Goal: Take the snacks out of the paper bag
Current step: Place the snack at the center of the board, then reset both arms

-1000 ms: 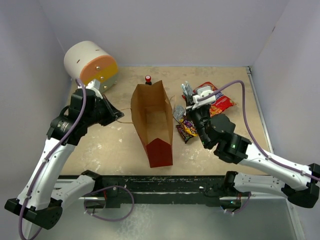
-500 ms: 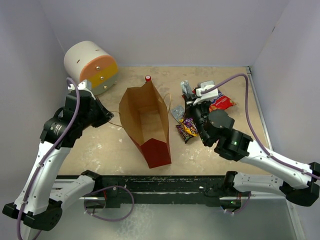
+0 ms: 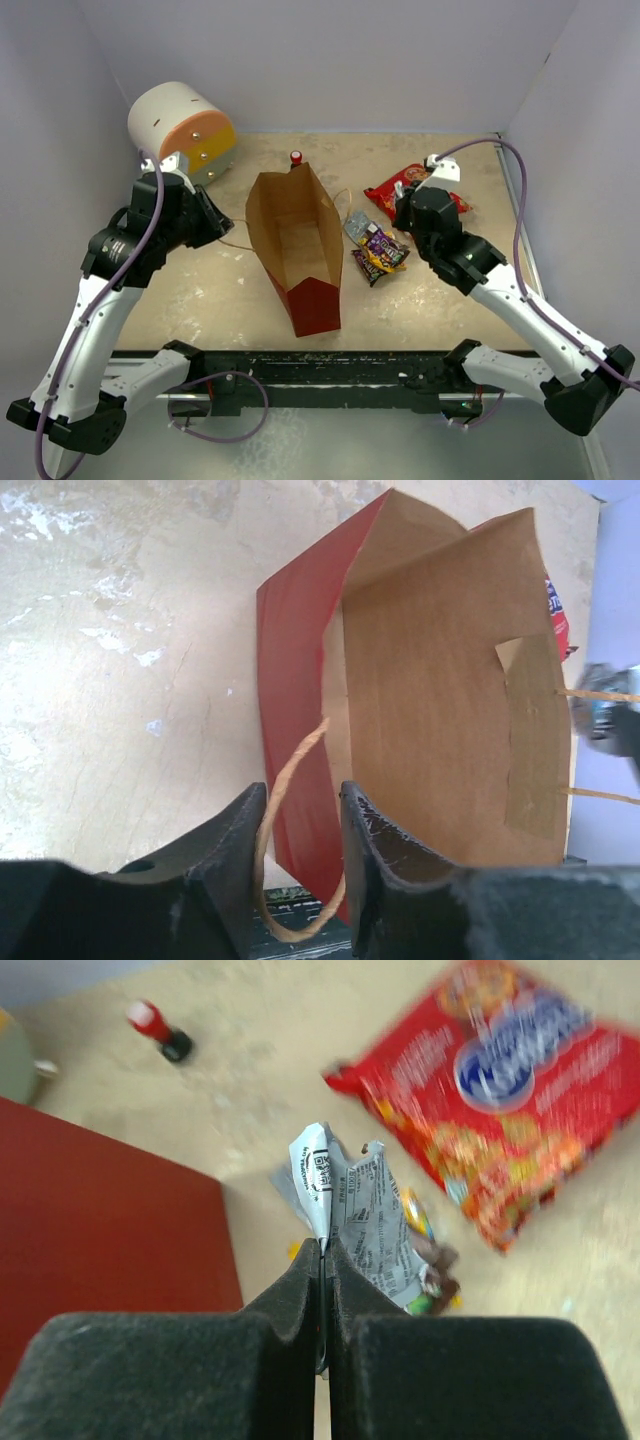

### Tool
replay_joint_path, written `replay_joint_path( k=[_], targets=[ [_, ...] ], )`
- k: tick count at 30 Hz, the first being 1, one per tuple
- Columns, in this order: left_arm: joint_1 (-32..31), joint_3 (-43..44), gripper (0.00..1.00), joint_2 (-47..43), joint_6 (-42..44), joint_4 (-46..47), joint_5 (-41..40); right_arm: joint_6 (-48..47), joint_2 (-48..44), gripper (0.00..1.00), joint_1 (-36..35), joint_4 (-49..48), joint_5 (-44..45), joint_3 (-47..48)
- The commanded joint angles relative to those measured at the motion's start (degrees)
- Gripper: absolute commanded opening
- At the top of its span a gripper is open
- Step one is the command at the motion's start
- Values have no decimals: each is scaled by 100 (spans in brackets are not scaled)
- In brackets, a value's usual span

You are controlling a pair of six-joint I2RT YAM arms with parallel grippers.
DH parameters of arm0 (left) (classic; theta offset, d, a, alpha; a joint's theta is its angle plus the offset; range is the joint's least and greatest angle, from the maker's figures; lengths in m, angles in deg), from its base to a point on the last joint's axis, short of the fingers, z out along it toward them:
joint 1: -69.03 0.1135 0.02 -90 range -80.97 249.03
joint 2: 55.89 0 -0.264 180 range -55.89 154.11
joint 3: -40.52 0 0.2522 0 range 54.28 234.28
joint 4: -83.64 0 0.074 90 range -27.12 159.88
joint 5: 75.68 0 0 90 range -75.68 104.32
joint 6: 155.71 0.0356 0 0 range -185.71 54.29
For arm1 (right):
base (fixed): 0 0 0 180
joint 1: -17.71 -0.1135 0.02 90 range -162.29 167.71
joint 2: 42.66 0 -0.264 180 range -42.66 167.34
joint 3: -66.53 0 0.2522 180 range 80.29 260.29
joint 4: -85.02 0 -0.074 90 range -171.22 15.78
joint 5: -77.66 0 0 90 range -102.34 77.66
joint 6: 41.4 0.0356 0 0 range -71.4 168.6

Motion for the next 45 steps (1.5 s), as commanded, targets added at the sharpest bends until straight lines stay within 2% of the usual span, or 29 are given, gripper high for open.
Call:
replay_joint_path(
  k=[1, 4, 7, 10, 13, 16, 19, 21, 23, 24, 29, 33, 37, 40, 43, 45],
  targets=[
    [30, 402, 47, 25, 289, 225, 140, 1606, -155, 0, 603, 682, -813, -799],
    [25, 537, 66, 54, 386, 201, 136, 2446, -210, 0, 889, 1141, -727, -1234],
    [30, 666, 81, 98, 482, 162, 149, 3111, -182, 0, 986, 1350, -555, -1715],
    [32, 759, 90, 155, 558, 160, 199, 3289, -44, 0, 1048, 991, -498, -2152],
    [27, 827, 97, 212, 618, 161, 269, 3409, 202, 0, 1090, 547, -839, -2329],
    [31, 846, 99, 230, 664, 162, 294, 3726, 414, 0, 1091, 257, -1356, -2391],
    [32, 860, 99, 226, 683, 182, 289, 3492, 214, 25, 1090, -264, -1654, -2527],
    [28, 892, 99, 235, 703, 196, 294, 3088, -203, 47, 1091, -520, -1604, -2521],
    [28, 903, 99, 244, 713, 228, 298, 2649, -728, 60, 1091, -700, -1434, -2518],
    [26, 895, 99, 257, 727, 259, 300, 2434, -979, 63, 1091, -694, -1335, -2511],
    [31, 837, 99, 342, 705, 442, 349, 2255, -1810, 70, 1099, 358, -555, -2342],
    [26, 799, 99, 408, 693, 553, 345, 2180, -1822, 71, 1099, 902, -627, -2177],
    [28, 846, 99, 495, 814, 586, 200, 1785, -1592, 76, 1099, 1034, -844, -1788],
    [26, 1036, 99, 588, 949, 552, -33, 1240, -1359, 84, 1097, 1209, -816, -1133],
    [26, 1332, 99, 726, 1049, 539, -152, 656, -1081, 100, 1094, 1497, -578, -79],
    [36, 1554, 99, 846, 1076, 533, -118, 412, -890, 100, 1091, 1701, -426, 626]
  ],
)
